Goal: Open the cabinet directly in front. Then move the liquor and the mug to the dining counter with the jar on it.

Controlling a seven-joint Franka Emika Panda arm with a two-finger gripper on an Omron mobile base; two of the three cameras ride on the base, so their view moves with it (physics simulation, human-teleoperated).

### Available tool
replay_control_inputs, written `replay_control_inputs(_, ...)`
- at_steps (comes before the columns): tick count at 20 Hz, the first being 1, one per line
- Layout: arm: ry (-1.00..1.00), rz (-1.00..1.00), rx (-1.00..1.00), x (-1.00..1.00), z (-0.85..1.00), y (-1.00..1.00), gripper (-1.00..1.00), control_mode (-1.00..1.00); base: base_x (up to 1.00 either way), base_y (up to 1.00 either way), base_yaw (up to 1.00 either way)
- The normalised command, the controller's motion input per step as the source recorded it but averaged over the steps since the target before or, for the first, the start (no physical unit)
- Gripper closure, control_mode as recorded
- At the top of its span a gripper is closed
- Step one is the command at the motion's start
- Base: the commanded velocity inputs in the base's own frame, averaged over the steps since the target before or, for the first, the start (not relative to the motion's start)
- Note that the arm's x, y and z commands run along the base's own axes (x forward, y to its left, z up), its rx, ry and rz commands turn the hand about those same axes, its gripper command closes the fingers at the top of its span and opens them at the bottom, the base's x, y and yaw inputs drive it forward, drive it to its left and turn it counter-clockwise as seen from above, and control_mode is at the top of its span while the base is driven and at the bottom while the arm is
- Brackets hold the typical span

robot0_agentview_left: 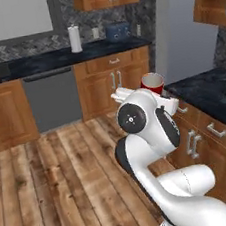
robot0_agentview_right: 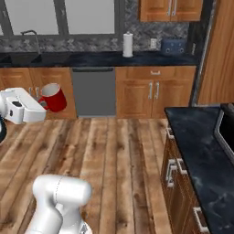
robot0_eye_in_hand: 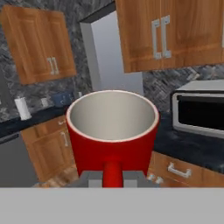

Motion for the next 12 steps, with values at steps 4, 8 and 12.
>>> replay_control_inputs(4, 0.0, 0.0, 0.0, 0.0, 0.0, 0.0, 1.0, 1.0, -0.02, 0.35, 0.84)
replay_control_inputs(8, 0.0, 0.0, 0.0, 0.0, 0.0, 0.0, 1.0, 1.0, 0.0, 0.2, 0.8)
replay_control_inputs(12, 0.0, 0.0, 0.0, 0.0, 0.0, 0.0, 1.0, 1.0, 0.02, 0.01, 0.83)
